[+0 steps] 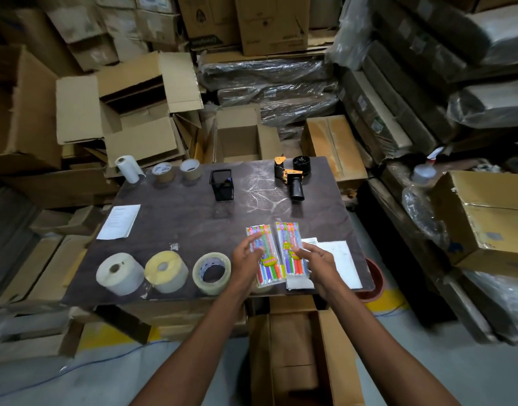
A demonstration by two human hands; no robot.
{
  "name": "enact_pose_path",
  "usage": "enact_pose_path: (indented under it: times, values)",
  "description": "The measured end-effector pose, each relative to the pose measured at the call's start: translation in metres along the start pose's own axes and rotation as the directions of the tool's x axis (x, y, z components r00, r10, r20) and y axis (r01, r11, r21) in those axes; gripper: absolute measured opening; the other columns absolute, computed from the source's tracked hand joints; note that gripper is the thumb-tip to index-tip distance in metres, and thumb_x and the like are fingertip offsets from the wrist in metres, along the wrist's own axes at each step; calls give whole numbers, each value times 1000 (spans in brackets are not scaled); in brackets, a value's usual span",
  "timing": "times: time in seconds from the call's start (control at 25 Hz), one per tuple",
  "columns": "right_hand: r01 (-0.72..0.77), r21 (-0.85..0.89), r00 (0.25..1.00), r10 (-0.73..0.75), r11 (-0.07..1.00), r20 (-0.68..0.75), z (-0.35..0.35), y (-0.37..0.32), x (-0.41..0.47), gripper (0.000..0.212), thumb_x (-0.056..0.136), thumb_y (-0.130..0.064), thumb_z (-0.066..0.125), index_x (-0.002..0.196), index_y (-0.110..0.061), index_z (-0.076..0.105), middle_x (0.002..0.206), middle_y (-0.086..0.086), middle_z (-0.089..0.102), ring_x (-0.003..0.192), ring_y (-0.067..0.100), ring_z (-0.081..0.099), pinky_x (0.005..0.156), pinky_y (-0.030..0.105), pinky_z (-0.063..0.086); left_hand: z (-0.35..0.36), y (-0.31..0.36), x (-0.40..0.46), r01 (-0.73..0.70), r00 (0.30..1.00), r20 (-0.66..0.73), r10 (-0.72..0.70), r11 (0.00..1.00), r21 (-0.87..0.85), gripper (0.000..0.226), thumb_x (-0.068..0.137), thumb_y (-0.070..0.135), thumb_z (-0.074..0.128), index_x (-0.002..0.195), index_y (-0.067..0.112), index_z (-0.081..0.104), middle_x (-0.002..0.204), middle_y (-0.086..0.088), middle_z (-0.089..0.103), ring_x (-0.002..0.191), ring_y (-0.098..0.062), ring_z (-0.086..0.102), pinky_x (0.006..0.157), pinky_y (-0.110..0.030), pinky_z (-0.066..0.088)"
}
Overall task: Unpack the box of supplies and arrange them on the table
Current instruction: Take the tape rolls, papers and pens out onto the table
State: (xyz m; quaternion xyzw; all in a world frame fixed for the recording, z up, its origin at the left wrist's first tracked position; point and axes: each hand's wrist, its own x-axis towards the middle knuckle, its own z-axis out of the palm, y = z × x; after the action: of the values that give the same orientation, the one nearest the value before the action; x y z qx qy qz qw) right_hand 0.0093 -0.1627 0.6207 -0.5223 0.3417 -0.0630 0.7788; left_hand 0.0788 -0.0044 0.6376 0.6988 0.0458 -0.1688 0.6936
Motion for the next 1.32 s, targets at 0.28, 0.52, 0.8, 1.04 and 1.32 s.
enact_pose_path:
  times: [0.28, 0.52, 0.8, 1.04, 1.32]
  values:
    - [-31, -35, 997, 28, 999, -76, 9, -11, 26, 22, 89, -6, 70, 111, -11, 70, 98, 10, 75, 76, 21, 74, 57, 27, 56, -34, 22, 32, 50, 988, -140, -59, 996, -68, 33, 89, -9, 57, 111, 15, 51, 97, -10, 65, 72, -23, 67, 63, -37, 60]
    - [-38, -173, 995, 22, 984, -94, 43, -17, 74, 23, 92, 2, 59, 110, -9, 69, 97, 11, 72, 77, 23, 70, 63, 30, 58, -54, 18, 93, 99, 975, -202, -94, 995, 16, 31, 87, -13, 56, 107, 10, 56, 85, -6, 62, 63, -19, 63, 49, -27, 57]
    - [-66, -359, 986, 6, 931, -166, 92, 1, 143, 33, 85, 11, 50, 103, -2, 73, 86, 12, 73, 58, 15, 65, 50, 21, 53, -60, -10, 176, 183, 974, -164, -156, 968, 169, 43, 81, -14, 47, 97, 23, 62, 98, -12, 64, 73, -25, 63, 76, -49, 60]
    - [-61, -433, 981, -26, 900, -193, 112, 24, 179, 35, 84, 12, 44, 103, 1, 72, 89, 13, 72, 66, 20, 66, 62, 27, 58, -56, -28, 209, 195, 981, -75, -181, 929, 313, 43, 86, -9, 42, 97, 29, 59, 93, -6, 65, 81, -33, 70, 72, -48, 61]
    - [-94, -503, 981, -8, 859, -196, 116, 42, 191, 28, 86, 5, 53, 96, -16, 69, 98, 10, 75, 89, 26, 73, 87, 46, 60, -63, -62, 235, 118, 993, -27, -119, 881, 458, 54, 74, -10, 47, 88, 41, 58, 104, -10, 66, 82, -34, 68, 69, -48, 60]
